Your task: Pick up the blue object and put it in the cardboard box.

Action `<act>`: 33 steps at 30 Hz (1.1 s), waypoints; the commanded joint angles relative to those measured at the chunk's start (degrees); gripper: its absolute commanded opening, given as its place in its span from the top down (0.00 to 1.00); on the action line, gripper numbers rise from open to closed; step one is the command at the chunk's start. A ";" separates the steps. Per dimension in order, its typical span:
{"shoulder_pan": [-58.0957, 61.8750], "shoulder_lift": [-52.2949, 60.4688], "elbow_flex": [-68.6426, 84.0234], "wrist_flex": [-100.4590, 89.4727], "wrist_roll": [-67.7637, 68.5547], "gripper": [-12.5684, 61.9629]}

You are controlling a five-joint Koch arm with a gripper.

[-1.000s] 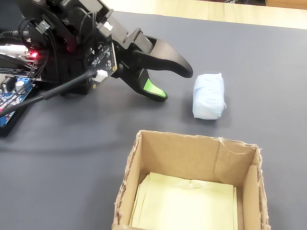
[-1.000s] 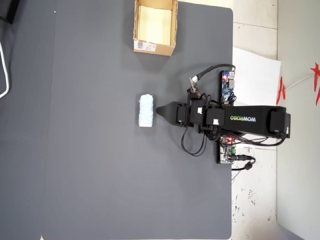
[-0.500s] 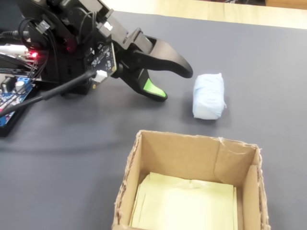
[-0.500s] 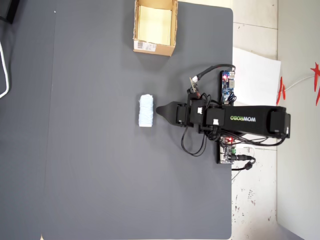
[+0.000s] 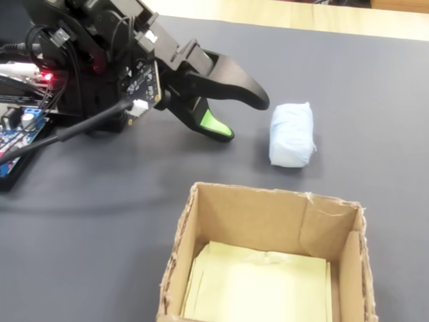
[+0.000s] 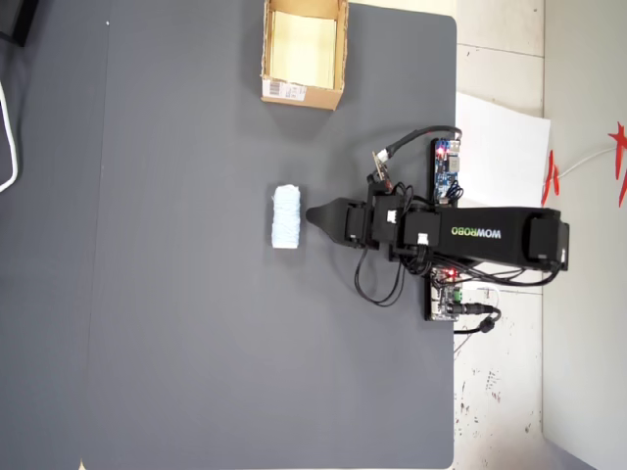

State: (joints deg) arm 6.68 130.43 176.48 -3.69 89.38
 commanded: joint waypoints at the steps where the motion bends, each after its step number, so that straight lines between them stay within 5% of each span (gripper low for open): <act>1: -0.18 -0.70 -0.26 0.97 -0.79 0.38; 33: -1.14 -33.13 -47.55 37.71 0.88 0.38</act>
State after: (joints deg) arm 5.89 96.86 131.84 33.57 88.59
